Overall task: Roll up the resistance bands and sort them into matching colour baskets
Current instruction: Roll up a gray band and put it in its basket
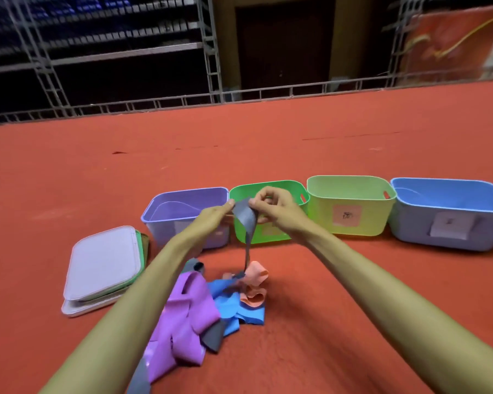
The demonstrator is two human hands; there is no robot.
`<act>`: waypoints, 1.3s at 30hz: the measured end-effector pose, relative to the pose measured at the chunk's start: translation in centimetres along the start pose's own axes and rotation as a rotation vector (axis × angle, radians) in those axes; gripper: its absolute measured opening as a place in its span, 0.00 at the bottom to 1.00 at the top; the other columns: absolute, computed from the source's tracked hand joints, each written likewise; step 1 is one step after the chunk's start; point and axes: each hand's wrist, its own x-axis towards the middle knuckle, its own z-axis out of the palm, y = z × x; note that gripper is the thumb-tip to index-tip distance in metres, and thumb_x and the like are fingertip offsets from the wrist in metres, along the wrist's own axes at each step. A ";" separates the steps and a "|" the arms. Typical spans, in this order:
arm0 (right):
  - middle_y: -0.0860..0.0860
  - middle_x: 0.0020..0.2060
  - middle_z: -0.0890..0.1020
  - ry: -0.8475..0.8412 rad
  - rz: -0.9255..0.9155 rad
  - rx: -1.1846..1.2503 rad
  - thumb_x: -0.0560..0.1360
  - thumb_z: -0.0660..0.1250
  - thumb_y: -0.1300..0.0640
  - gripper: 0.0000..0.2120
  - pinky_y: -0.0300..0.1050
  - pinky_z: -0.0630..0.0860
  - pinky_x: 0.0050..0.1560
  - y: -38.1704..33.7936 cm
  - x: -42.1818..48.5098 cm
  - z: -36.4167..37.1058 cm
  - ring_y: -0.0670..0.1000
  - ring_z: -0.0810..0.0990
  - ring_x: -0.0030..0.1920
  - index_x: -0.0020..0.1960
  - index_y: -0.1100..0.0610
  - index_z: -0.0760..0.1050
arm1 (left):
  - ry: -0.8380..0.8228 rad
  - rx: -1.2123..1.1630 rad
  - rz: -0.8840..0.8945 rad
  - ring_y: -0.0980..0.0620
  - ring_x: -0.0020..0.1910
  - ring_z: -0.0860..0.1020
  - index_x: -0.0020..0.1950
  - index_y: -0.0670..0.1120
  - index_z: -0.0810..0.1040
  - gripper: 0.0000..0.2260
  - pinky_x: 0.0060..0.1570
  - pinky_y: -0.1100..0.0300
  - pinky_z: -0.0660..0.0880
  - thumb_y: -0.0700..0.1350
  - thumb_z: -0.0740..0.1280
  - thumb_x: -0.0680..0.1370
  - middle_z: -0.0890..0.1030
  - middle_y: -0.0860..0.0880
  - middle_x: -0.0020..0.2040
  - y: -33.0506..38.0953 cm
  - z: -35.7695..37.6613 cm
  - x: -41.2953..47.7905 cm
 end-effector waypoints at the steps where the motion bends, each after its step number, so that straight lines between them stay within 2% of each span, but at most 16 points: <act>1: 0.50 0.33 0.76 0.027 -0.021 0.019 0.82 0.67 0.64 0.12 0.38 0.75 0.35 -1.1 -1.0 -1.2 0.41 0.75 0.32 0.42 0.54 0.71 | -0.057 -0.130 -0.068 0.54 0.46 0.78 0.48 0.48 0.80 0.18 0.53 0.56 0.73 0.61 0.61 0.83 0.81 0.49 0.47 0.7 1.3 -0.7; 4: 0.44 0.29 0.72 0.118 -0.090 0.042 0.83 0.65 0.64 0.12 0.36 0.64 0.29 -2.7 -4.1 -4.6 0.40 0.68 0.29 0.43 0.54 0.69 | -0.376 -0.549 -0.192 0.46 0.48 0.84 0.55 0.42 0.82 0.26 0.47 0.53 0.82 0.65 0.61 0.81 0.85 0.43 0.53 2.0 5.0 -2.2; 5: 0.41 0.27 0.71 0.145 -0.103 0.042 0.83 0.64 0.64 0.12 0.34 0.62 0.29 -2.9 -5.2 -5.6 0.39 0.66 0.28 0.43 0.54 0.68 | -0.455 -0.661 -0.184 0.44 0.51 0.85 0.60 0.41 0.81 0.26 0.49 0.52 0.83 0.63 0.62 0.81 0.84 0.41 0.56 2.3 6.3 -2.5; 7: 0.41 0.26 0.71 0.190 -0.119 0.038 0.83 0.64 0.66 0.12 0.32 0.62 0.30 -2.6 -7.4 -7.4 0.38 0.66 0.27 0.44 0.55 0.68 | -0.483 -0.817 -0.139 0.46 0.54 0.84 0.65 0.43 0.77 0.23 0.53 0.54 0.83 0.58 0.66 0.79 0.83 0.42 0.59 3.2 8.8 -2.9; 9: 0.42 0.28 0.71 0.232 -0.109 0.046 0.83 0.64 0.67 0.13 0.34 0.63 0.32 -2.0 -9.6 -8.8 0.39 0.66 0.30 0.43 0.54 0.67 | -0.461 -0.856 -0.083 0.49 0.55 0.83 0.65 0.47 0.76 0.19 0.57 0.55 0.80 0.53 0.69 0.76 0.83 0.44 0.60 4.3 11.6 -3.3; 11: 0.46 0.31 0.71 0.250 -0.055 0.075 0.83 0.65 0.65 0.13 0.41 0.64 0.32 -1.1 -11.9 -10.2 0.43 0.66 0.31 0.44 0.53 0.67 | -0.449 -0.769 -0.028 0.50 0.52 0.83 0.63 0.47 0.79 0.16 0.54 0.58 0.80 0.49 0.70 0.75 0.83 0.44 0.60 4.9 14.4 -3.9; 13: 0.53 0.35 0.71 0.249 -0.007 0.080 0.83 0.65 0.63 0.11 0.42 0.69 0.35 -0.3 -14.1 -11.5 0.47 0.69 0.36 0.45 0.53 0.68 | -0.414 -0.667 0.021 0.53 0.44 0.84 0.58 0.47 0.80 0.11 0.42 0.63 0.81 0.44 0.71 0.76 0.84 0.45 0.54 4.8 16.8 -4.6; 15: 0.58 0.42 0.72 0.228 0.008 0.112 0.83 0.66 0.61 0.09 0.45 0.74 0.36 0.6 -16.2 -12.6 0.52 0.71 0.43 0.46 0.54 0.69 | -0.396 -0.615 0.034 0.55 0.39 0.83 0.58 0.45 0.80 0.09 0.36 0.65 0.79 0.41 0.71 0.78 0.85 0.47 0.49 4.5 18.9 -5.6; 18: 0.58 0.42 0.71 0.233 0.017 0.184 0.82 0.67 0.62 0.09 0.41 0.73 0.31 1.8 -19.1 -13.5 0.48 0.71 0.40 0.46 0.54 0.69 | -0.409 -0.600 0.034 0.60 0.26 0.77 0.52 0.45 0.78 0.01 0.26 0.69 0.72 0.41 0.68 0.81 0.81 0.51 0.37 4.0 21.2 -7.0; 22: 0.58 0.41 0.71 0.224 0.078 0.315 0.80 0.70 0.59 0.10 0.41 0.70 0.33 4.0 -22.0 -13.8 0.46 0.73 0.36 0.46 0.54 0.70 | -0.405 -0.543 0.041 0.58 0.29 0.78 0.48 0.46 0.81 0.02 0.27 0.68 0.73 0.41 0.70 0.81 0.83 0.50 0.38 2.1 23.7 -7.4; 25: 0.59 0.40 0.72 0.249 0.118 0.314 0.77 0.72 0.54 0.10 0.42 0.70 0.34 7.3 -22.5 -14.7 0.50 0.73 0.37 0.45 0.54 0.71 | -0.324 -0.419 0.017 0.56 0.30 0.75 0.47 0.46 0.84 0.02 0.28 0.67 0.72 0.41 0.72 0.79 0.83 0.49 0.38 -0.3 25.6 -6.3; 30: 0.50 0.29 0.74 0.291 0.344 0.044 0.80 0.71 0.65 0.11 0.36 0.69 0.27 13.6 -21.9 -16.7 0.45 0.71 0.28 0.42 0.57 0.73 | -0.229 -0.238 -0.031 0.57 0.26 0.70 0.36 0.47 0.81 0.11 0.24 0.66 0.66 0.39 0.73 0.79 0.75 0.53 0.27 -4.7 28.9 -3.6; 33: 0.48 0.31 0.81 0.328 0.285 -0.306 0.76 0.75 0.60 0.09 0.42 0.77 0.35 14.9 -20.3 -19.0 0.47 0.78 0.32 0.39 0.57 0.78 | -0.229 -0.141 0.043 0.57 0.25 0.69 0.35 0.46 0.79 0.12 0.23 0.65 0.66 0.38 0.73 0.78 0.74 0.53 0.25 -5.4 29.6 -1.2; 35: 0.46 0.33 0.83 0.387 0.217 -0.588 0.73 0.77 0.53 0.08 0.44 0.78 0.42 15.2 -18.3 -20.5 0.46 0.81 0.35 0.40 0.54 0.80 | -0.238 -0.107 0.093 0.58 0.24 0.71 0.37 0.45 0.81 0.10 0.23 0.66 0.67 0.36 0.74 0.77 0.76 0.53 0.26 -5.5 29.7 0.3; 37: 0.47 0.38 0.84 0.445 0.174 -0.631 0.74 0.76 0.53 0.07 0.43 0.77 0.45 15.7 -16.4 -21.6 0.48 0.83 0.40 0.44 0.54 0.80 | -0.232 -0.067 0.127 0.60 0.23 0.71 0.40 0.42 0.82 0.06 0.23 0.67 0.67 0.34 0.75 0.76 0.78 0.53 0.26 -5.7 29.6 1.4; 39: 0.48 0.44 0.86 0.438 0.153 -0.574 0.77 0.74 0.55 0.06 0.39 0.76 0.47 16.7 -14.6 -22.3 0.44 0.83 0.44 0.51 0.56 0.82 | -0.234 -0.036 0.137 0.61 0.23 0.72 0.45 0.37 0.83 0.02 0.24 0.68 0.68 0.32 0.75 0.75 0.79 0.52 0.27 -6.1 29.6 2.2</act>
